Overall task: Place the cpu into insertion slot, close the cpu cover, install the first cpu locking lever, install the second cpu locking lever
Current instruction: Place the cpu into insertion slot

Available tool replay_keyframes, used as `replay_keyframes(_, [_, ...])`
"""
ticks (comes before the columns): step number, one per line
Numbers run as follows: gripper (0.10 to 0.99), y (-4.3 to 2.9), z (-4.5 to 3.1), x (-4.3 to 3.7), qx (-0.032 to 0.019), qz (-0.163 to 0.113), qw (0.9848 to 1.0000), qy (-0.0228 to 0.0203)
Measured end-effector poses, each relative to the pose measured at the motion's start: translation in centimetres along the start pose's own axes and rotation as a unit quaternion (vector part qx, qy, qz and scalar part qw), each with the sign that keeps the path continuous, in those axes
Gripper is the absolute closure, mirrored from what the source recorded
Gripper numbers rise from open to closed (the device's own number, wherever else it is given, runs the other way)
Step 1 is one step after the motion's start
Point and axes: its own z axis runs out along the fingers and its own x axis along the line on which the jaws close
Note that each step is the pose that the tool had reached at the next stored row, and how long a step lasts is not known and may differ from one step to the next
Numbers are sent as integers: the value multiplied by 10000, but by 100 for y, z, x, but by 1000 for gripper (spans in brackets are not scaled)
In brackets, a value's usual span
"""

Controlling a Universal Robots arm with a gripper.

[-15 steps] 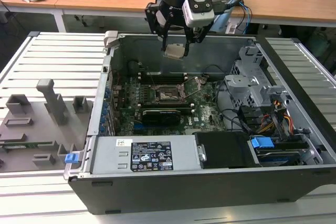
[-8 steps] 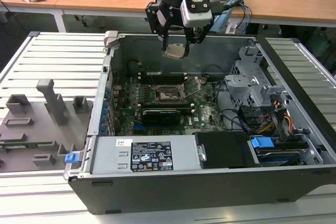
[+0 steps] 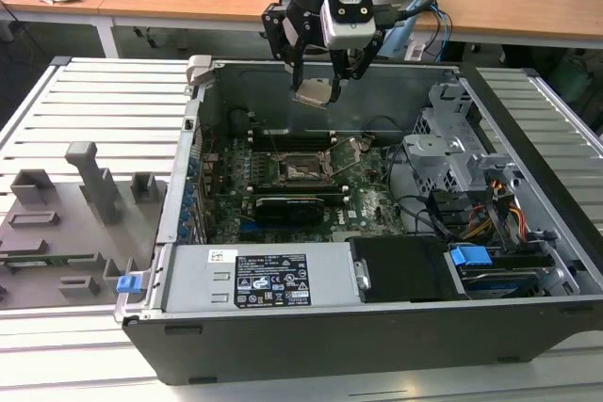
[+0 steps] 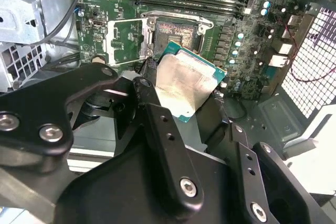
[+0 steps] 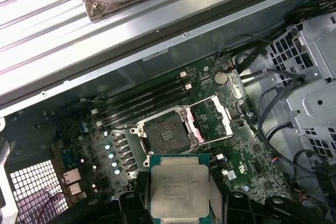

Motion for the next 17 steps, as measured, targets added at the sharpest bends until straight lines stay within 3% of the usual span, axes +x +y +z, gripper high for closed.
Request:
replay_keyframes(12, [545,-2,15,0,-9,424,9991,-38])
replay_keyframes(17, [545,-4,40,-1,-11,863,9962,-80])
